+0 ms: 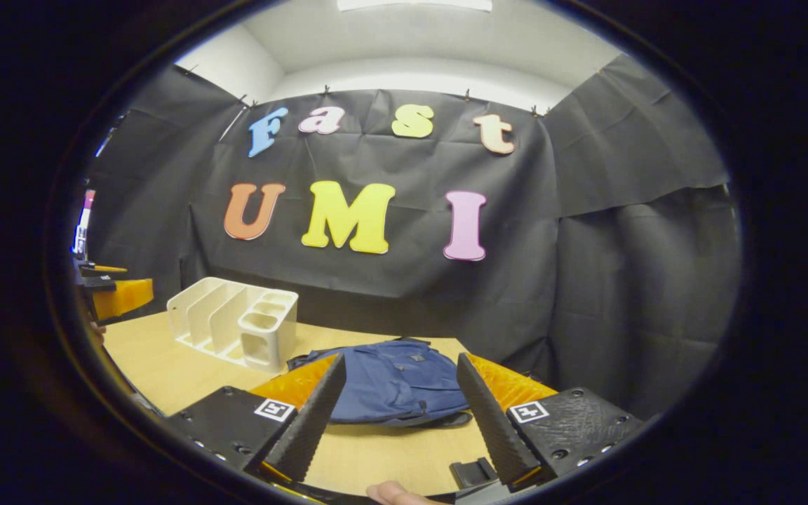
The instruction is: Open the schoolbag, grab two books from the bookshelf and put them into the schoolbag.
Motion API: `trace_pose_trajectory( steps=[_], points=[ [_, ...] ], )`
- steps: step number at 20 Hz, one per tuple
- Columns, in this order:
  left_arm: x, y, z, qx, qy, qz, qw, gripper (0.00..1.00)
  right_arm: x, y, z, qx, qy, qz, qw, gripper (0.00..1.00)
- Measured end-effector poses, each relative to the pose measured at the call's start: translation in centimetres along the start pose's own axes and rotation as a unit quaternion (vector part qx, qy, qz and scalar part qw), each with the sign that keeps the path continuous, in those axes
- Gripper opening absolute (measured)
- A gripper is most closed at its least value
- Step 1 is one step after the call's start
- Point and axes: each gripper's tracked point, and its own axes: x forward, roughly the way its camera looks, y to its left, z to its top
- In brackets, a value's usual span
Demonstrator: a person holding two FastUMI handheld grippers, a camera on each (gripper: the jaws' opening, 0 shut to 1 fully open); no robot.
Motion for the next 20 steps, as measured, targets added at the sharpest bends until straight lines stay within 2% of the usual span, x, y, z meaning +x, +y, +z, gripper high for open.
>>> trace_pose_trajectory(
  steps=[1,2,8,9,13,14,20],
  points=[
    [0.1,-0.1,-0.2,0.0,0.003,-0.001,1.0,0.98,0.0,-0.2,-0.1,0.0,0.0,-0.002,1.0,0.95],
    [0.1,0.0,-0.2,0.002,0.003,0.0,1.0,0.98,0.1,-0.3,-0.1,-0.001,0.0,-0.004,1.0,0.97],
    [-0.1,0.2,0.2,0.008,-0.004,0.003,1.0,0.98,0.0,-0.5,0.2,-0.009,-0.004,-0.009,1.0,0.95],
    [0.0,0.2,0.2,0.009,-0.005,0.002,1.0,0.98,-0.1,-0.6,0.3,-0.009,-0.004,-0.01,1.0,0.98],
    [0.1,0.1,0.5,0.01,-0.017,-0.005,1.0,0.98,0.0,-0.9,0.3,-0.005,-0.005,-0.013,1.0,0.98],
    [0.0,0.1,0.7,0.01,-0.021,-0.006,1.0,0.98,0.1,-1.0,0.2,-0.004,-0.004,-0.013,1.0,0.95],
    [-0.1,-0.3,0.9,0.012,-0.032,-0.013,0.999,0.98,0.1,-1.0,-0.4,0.007,0.003,0.001,1.0,0.98]
  ],
)
